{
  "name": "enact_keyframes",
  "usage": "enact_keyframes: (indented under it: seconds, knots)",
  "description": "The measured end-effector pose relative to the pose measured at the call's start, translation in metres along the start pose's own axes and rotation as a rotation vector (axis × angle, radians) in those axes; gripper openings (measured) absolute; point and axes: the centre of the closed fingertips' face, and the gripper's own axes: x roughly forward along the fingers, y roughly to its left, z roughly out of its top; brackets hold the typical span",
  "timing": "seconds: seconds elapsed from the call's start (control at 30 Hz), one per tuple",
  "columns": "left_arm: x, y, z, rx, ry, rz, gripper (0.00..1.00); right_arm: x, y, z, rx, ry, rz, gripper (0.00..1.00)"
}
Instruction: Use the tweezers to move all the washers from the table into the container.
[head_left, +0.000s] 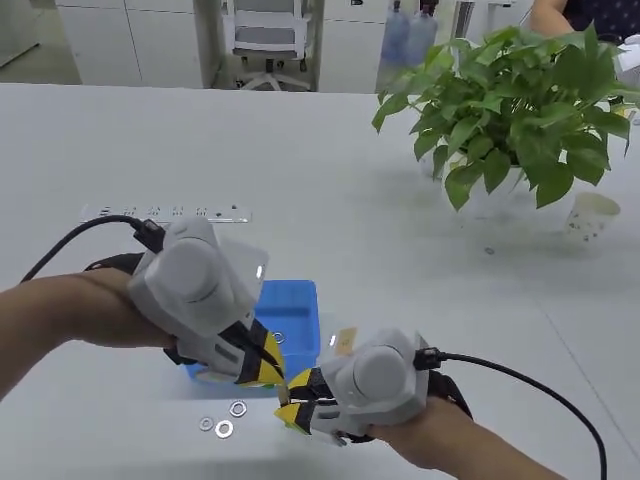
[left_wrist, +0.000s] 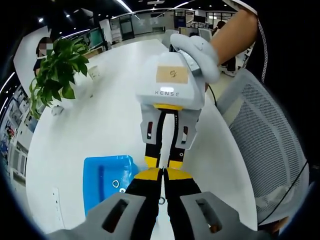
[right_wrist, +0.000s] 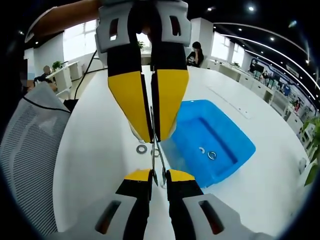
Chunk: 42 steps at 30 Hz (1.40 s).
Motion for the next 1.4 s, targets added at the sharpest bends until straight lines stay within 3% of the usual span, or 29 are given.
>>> enact_keyframes:
  seconds: [0.5, 0.83, 1.17, 1.4]
  knots:
    - [0.0016, 0.0012, -0.003, -0.006, -0.011, 0.012, 0.06, 0.0047, -0.0011, -0.0022, -0.001, 0.006, -0.001, 0.14]
    - [0.0035, 0.0061, -0.0001, -0.007, -0.02, 0.023, 0.06, 0.0014, 0.0036, -0.0033, 0.033, 0.001, -0.006, 0.21]
    - [0.0052, 0.008, 0.0015, -0.007, -0.021, 0.015, 0.06, -0.0037, -0.0035, -0.0004, 0.059, -0.023, -0.015, 0.14]
    - [0.0049, 0.0088, 0.0006, -0.009, -0.017, 0.011, 0.06, -0.0025, -0.0043, -0.001, 0.046, -0.02, 0.01, 0.12]
